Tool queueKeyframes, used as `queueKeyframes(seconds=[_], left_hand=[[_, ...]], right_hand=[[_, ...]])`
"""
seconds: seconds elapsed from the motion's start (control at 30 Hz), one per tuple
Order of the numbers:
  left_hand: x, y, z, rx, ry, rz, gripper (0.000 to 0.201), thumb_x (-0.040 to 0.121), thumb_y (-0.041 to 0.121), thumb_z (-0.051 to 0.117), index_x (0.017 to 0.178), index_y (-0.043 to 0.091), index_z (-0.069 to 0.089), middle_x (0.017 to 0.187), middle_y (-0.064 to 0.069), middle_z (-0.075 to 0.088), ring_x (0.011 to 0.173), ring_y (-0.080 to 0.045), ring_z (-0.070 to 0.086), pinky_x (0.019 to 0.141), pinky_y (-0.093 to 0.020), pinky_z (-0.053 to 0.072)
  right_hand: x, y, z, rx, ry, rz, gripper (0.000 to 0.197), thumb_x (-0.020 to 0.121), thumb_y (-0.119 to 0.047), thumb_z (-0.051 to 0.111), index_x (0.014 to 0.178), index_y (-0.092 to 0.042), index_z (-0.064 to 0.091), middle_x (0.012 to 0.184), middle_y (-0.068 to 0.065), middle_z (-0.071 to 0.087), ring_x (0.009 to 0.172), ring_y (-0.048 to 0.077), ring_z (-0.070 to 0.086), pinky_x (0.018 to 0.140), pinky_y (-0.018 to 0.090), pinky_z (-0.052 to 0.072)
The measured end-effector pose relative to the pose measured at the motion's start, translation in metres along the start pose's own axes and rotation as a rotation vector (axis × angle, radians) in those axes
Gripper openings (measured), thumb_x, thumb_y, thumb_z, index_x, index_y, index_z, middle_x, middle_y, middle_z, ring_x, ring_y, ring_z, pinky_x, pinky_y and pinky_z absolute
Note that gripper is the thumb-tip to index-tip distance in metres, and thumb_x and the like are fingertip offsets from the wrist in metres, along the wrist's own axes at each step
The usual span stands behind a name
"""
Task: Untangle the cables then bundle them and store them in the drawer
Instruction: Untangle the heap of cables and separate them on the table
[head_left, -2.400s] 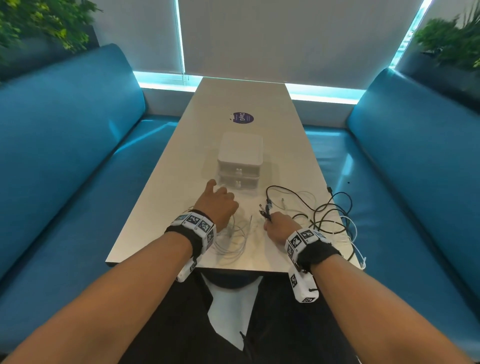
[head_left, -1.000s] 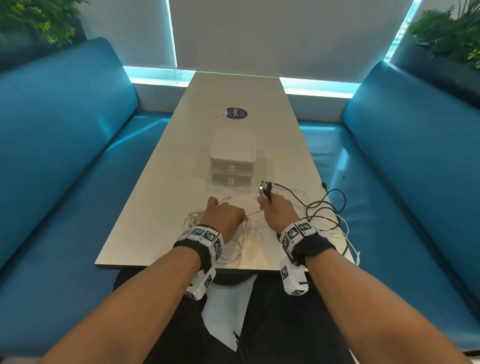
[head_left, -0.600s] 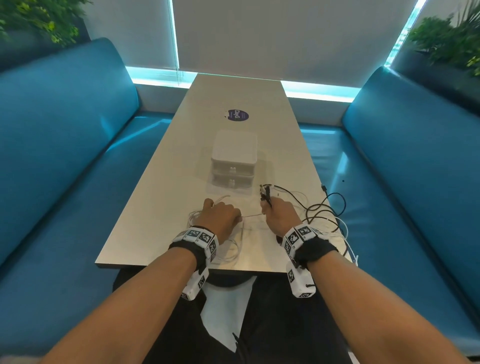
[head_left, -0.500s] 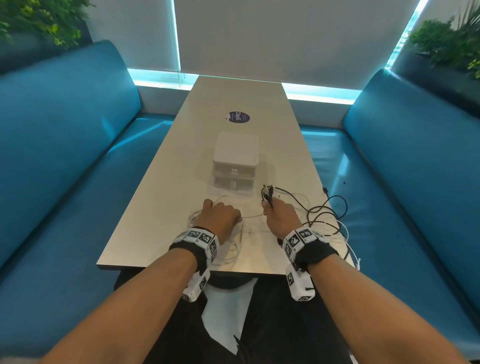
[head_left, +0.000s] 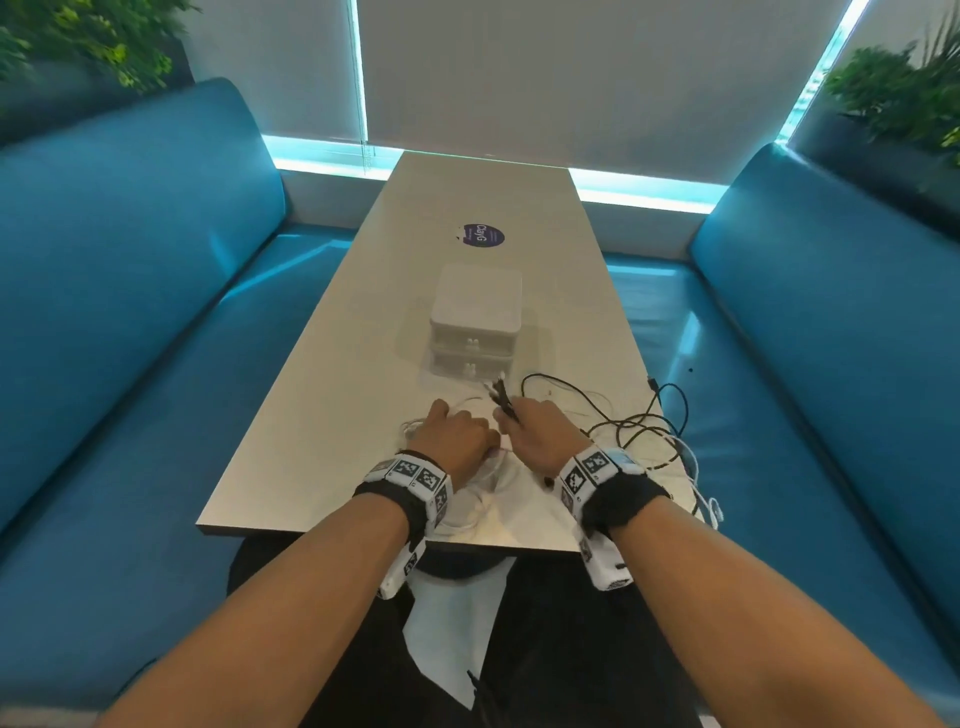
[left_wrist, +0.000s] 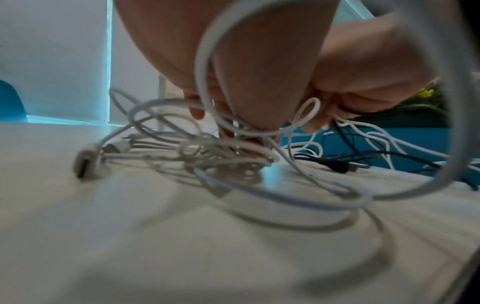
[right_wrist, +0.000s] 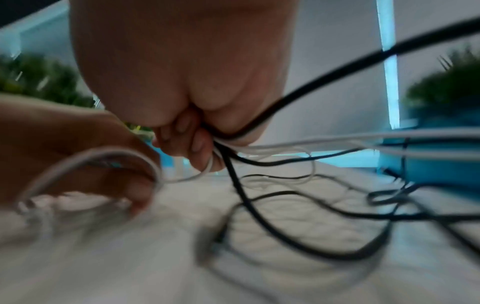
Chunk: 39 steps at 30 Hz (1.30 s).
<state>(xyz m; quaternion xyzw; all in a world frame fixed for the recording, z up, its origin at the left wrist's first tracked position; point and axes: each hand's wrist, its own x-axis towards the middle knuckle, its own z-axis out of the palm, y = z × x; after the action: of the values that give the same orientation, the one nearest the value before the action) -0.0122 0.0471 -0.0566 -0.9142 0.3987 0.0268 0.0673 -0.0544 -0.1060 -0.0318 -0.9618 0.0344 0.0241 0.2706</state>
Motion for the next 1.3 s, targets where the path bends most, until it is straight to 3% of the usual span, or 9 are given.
queueKeyframes(seconds=[0.1,0.2,0.4,0.53,0.67,0.77,0.93,1.07,1.3], left_hand=[[-0.008,-0.013,-0.005,0.051,-0.006,-0.011,0.024,0.094,0.014,0.049,0.11,0.028,0.059,0.109,0.003,0.062,0.106,-0.024,0.055,0.097,-0.046,0.029],[-0.01,-0.01,-0.007,0.038,0.02,-0.023,0.021,0.095,0.013,0.047,0.105,0.027,0.058,0.102,0.004,0.064,0.1,-0.024,0.058,0.095,-0.045,0.028],[0.0,-0.006,-0.01,-0.053,0.108,-0.072,0.021,0.106,0.027,0.036,0.105,0.024,0.057,0.095,0.003,0.064,0.09,-0.025,0.06,0.097,-0.047,0.027],[0.0,-0.001,-0.01,-0.088,0.152,-0.119,0.02,0.106,0.029,0.033,0.105,0.022,0.052,0.093,0.003,0.062,0.086,-0.024,0.06,0.098,-0.047,0.028],[0.0,0.002,-0.014,-0.059,0.121,-0.1,0.017,0.098,0.015,0.044,0.109,0.024,0.053,0.095,0.005,0.061,0.088,-0.022,0.061,0.101,-0.046,0.028],[-0.001,-0.001,-0.014,-0.028,0.112,-0.081,0.018,0.095,0.012,0.049,0.107,0.025,0.052,0.097,0.006,0.06,0.088,-0.021,0.061,0.102,-0.046,0.028],[0.0,-0.007,-0.012,-0.018,0.097,-0.062,0.013,0.102,0.018,0.044,0.102,0.027,0.052,0.094,0.007,0.062,0.091,-0.02,0.061,0.101,-0.046,0.025],[-0.009,-0.032,-0.012,0.052,-0.009,-0.13,0.021,0.099,0.012,0.042,0.105,0.027,0.056,0.098,0.005,0.065,0.104,-0.023,0.054,0.101,-0.048,0.024],[-0.002,-0.02,-0.016,0.019,0.084,-0.108,0.028,0.107,0.037,0.034,0.098,0.029,0.059,0.09,0.004,0.069,0.099,-0.023,0.054,0.097,-0.047,0.024]], right_hand=[[-0.007,0.025,-0.009,-0.11,0.047,0.077,0.024,0.101,-0.026,0.043,0.108,-0.01,0.06,0.102,0.016,0.068,0.094,0.036,0.062,0.077,0.038,0.049],[-0.008,0.027,-0.012,-0.21,0.068,0.13,0.025,0.101,-0.027,0.041,0.111,-0.01,0.057,0.106,0.017,0.065,0.095,0.036,0.062,0.079,0.039,0.05],[-0.005,0.01,-0.015,0.069,0.124,0.173,0.046,0.105,-0.04,0.038,0.095,-0.009,0.071,0.088,0.004,0.065,0.092,0.029,0.064,0.076,0.032,0.043],[-0.003,0.0,-0.012,0.192,0.062,0.19,0.038,0.102,-0.036,0.044,0.091,-0.014,0.073,0.083,0.001,0.065,0.079,0.021,0.061,0.076,0.032,0.047],[0.0,-0.006,-0.005,0.154,-0.05,0.174,0.026,0.096,-0.029,0.049,0.097,-0.012,0.069,0.091,0.009,0.068,0.083,0.025,0.063,0.063,0.03,0.044],[-0.003,-0.004,-0.006,0.169,-0.084,0.154,0.022,0.093,-0.026,0.054,0.093,-0.013,0.071,0.083,0.004,0.067,0.076,0.019,0.061,0.061,0.028,0.042],[-0.007,0.004,-0.006,-0.03,-0.106,0.123,0.025,0.096,-0.033,0.051,0.1,-0.016,0.069,0.095,0.007,0.067,0.088,0.027,0.064,0.073,0.033,0.048],[-0.012,0.033,-0.018,-0.194,-0.037,0.222,0.032,0.1,-0.034,0.044,0.115,-0.011,0.062,0.106,0.011,0.067,0.093,0.029,0.064,0.08,0.038,0.052],[-0.003,0.027,-0.014,-0.153,0.185,0.281,0.034,0.102,-0.031,0.041,0.12,-0.008,0.058,0.116,0.017,0.065,0.105,0.035,0.062,0.086,0.037,0.049]])
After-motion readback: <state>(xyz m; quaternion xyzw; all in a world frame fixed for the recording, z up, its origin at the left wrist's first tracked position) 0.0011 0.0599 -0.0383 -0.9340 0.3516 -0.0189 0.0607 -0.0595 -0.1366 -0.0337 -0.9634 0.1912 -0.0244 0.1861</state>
